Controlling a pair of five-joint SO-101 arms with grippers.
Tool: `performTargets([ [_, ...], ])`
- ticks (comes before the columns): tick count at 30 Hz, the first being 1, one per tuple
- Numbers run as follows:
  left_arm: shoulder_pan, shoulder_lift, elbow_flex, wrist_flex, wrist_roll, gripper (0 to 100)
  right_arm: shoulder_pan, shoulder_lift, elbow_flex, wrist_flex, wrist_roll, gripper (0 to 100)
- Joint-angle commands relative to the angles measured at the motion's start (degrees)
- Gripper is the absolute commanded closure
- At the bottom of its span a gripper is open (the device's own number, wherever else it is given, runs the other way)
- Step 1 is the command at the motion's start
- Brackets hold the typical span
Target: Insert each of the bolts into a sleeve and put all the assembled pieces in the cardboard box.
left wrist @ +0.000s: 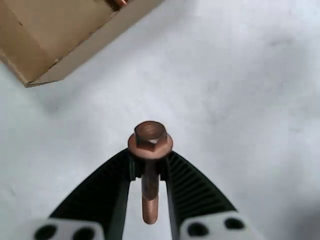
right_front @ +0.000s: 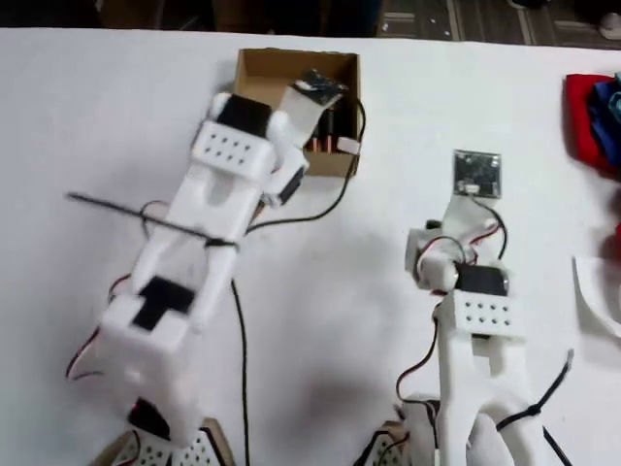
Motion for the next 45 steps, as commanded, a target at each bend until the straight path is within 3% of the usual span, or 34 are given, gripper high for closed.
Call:
performTargets([
  [1,-0.88,-21.36,22.55,-13.19,0.88,97,-2.68,-2.33,0.53,-1.36,0.09,97.5],
  [6,-3.52,-49.93,57.45,-40.18,1.23,97,-6.11,-2.51,0.88,-1.63,0.09,97.5],
  [11,-2.99,-66.90,69.32,-57.23,1.23,97,-10.42,-2.33,2.29,-4.62,0.00,97.4],
  [21,-3.08,-66.29,73.27,-58.55,0.09,97,-18.95,-2.77,5.36,-8.13,-0.26,97.4],
  [28,-2.55,-67.69,79.16,-59.16,-14.86,97,-20.00,-5.67,5.45,-8.22,-0.44,97.5],
  [34,-2.90,-67.78,78.55,-61.63,-3.78,97,-20.00,-18.51,13.19,-12.79,-0.53,97.5],
  [41,-4.84,-67.87,76.88,-68.22,23.21,97,-20.44,-41.27,35.60,-34.15,-0.53,97.5],
  [43,-3.25,-67.52,75.65,-69.27,25.58,97,-22.20,-47.78,40.18,-36.97,-0.53,97.5],
  [45,-1.14,-67.43,73.36,-70.42,25.58,97,-24.22,-52.88,39.91,-33.36,-0.53,97.5],
])
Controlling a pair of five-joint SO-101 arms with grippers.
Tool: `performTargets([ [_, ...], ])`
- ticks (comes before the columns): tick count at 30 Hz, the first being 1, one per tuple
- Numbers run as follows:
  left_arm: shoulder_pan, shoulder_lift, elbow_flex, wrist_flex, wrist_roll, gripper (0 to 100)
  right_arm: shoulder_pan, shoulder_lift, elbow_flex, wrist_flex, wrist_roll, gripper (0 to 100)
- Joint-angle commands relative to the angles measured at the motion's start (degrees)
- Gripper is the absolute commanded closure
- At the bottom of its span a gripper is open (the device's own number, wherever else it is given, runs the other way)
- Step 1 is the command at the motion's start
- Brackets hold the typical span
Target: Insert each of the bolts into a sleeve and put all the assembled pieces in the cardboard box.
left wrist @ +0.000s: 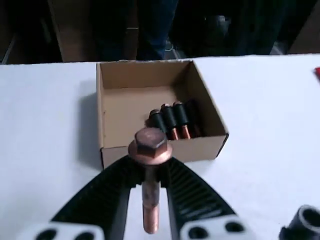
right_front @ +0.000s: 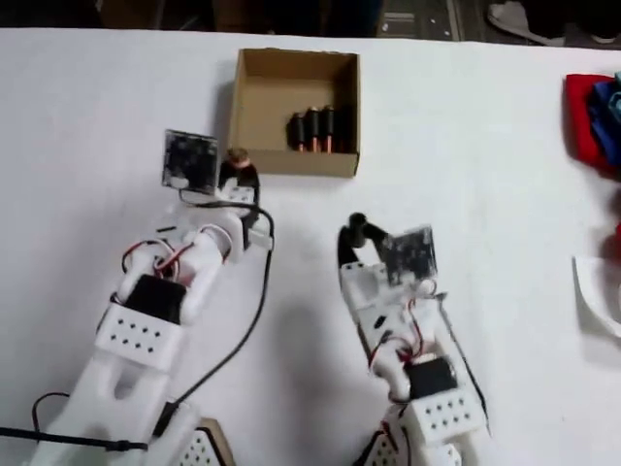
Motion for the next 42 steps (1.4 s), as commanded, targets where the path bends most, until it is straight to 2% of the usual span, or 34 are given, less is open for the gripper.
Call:
performTargets([
  [1,4.13,-1.67,-6.99,-3.43,2.64,97,-3.03,-10.95,1.32,1.19,-0.53,97.5],
  [7,10.90,1.05,-12.53,-5.27,2.46,97,-4.09,-16.31,1.32,3.21,-0.53,97.5],
  [15,12.75,11.69,-22.55,-4.66,2.73,97,-4.00,-16.22,1.23,4.97,-0.53,97.5],
  [22,19.25,11.69,-23.60,3.60,2.73,97,-3.82,-16.22,1.23,5.32,-0.53,97.5],
  [33,19.69,11.69,-24.48,5.45,2.73,97,-3.74,-16.22,1.23,5.32,-0.53,97.5],
  [39,19.69,11.69,-31.25,14.07,2.81,97,-3.65,-12.35,1.23,4.26,-0.53,97.5],
  [42,19.69,11.69,-32.57,16.62,2.81,97,-3.65,-8.66,1.23,0.48,-0.53,97.5],
])
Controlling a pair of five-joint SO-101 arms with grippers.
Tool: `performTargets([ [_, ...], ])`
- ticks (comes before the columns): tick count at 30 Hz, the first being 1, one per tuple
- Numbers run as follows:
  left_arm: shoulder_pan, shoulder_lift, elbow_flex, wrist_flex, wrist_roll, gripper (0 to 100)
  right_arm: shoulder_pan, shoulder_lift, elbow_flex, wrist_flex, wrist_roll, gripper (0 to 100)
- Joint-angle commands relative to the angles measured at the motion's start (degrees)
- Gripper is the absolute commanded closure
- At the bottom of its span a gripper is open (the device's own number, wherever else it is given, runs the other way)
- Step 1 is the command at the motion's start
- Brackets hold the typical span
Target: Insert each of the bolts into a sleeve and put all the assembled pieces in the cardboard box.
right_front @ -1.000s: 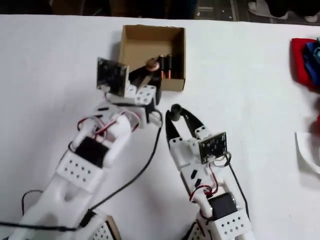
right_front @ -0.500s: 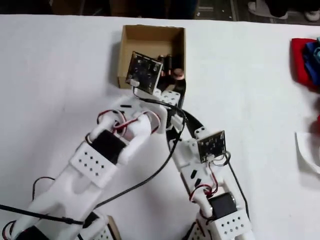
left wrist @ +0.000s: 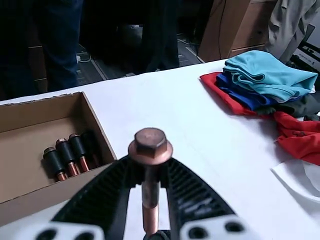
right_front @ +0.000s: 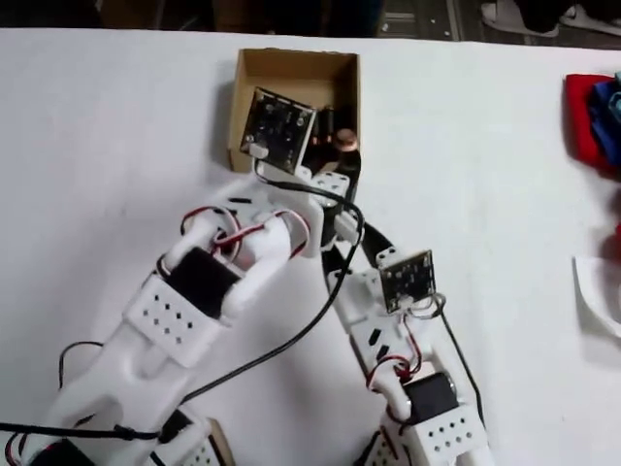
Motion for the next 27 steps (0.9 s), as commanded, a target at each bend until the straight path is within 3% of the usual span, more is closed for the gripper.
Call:
performTargets([
  [1,0.44,-0.18,-4.09,2.02,0.26,97,0.22,3.82,0.62,-5.05,-0.53,97.5],
  [9,0.44,0.09,0.04,1.85,0.26,97,0.13,10.15,0.62,-12.09,-0.53,97.5],
  [16,0.35,0.26,4.62,-4.31,0.26,97,0.04,10.15,0.62,-12.44,-0.53,97.5],
  [27,-0.09,-0.09,10.33,-4.22,-0.18,97,0.04,10.15,0.62,-12.44,-0.53,97.5],
])
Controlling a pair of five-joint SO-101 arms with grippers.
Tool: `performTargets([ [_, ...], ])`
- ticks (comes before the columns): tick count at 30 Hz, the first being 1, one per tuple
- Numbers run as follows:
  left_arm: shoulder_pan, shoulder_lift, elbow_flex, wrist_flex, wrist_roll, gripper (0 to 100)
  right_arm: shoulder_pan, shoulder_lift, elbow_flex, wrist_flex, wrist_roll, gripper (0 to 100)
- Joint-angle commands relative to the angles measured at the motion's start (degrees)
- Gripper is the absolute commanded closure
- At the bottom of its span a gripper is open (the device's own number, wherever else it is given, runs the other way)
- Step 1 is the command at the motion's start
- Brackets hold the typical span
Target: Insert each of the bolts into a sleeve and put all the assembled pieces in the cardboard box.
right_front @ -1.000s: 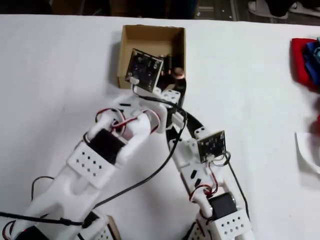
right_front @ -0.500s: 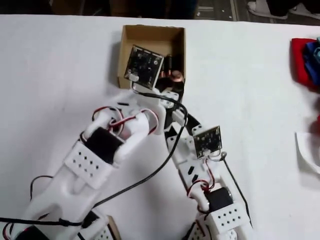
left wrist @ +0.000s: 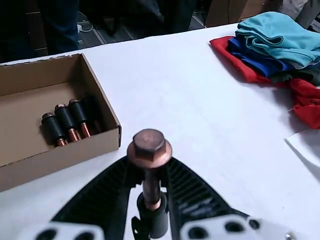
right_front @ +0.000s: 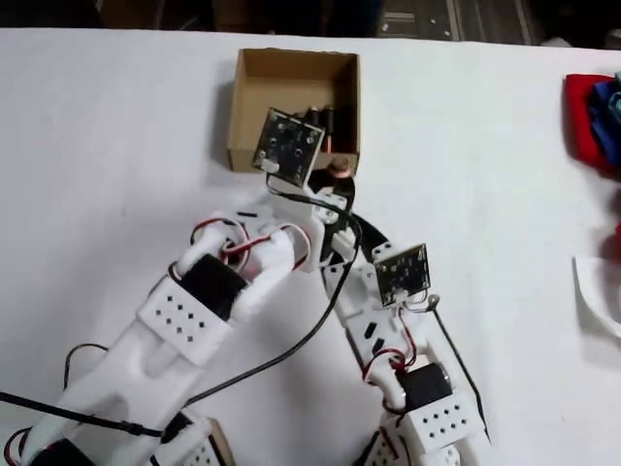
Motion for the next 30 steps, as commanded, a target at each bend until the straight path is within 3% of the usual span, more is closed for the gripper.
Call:
performTargets([
  [1,-0.09,-0.26,0.31,-0.79,-0.35,97,0.13,0.13,0.62,-1.63,-0.53,97.5],
  [10,-0.09,0.00,0.31,7.03,-0.35,97,0.13,0.13,0.62,-1.63,-0.53,97.5],
  [25,-0.97,-0.44,-0.31,7.03,-0.35,97,0.13,0.13,0.62,-1.63,-0.53,97.5],
  [30,-0.97,-0.44,-2.33,12.75,-0.26,85,0.22,0.13,0.62,-1.63,-0.53,97.5],
])
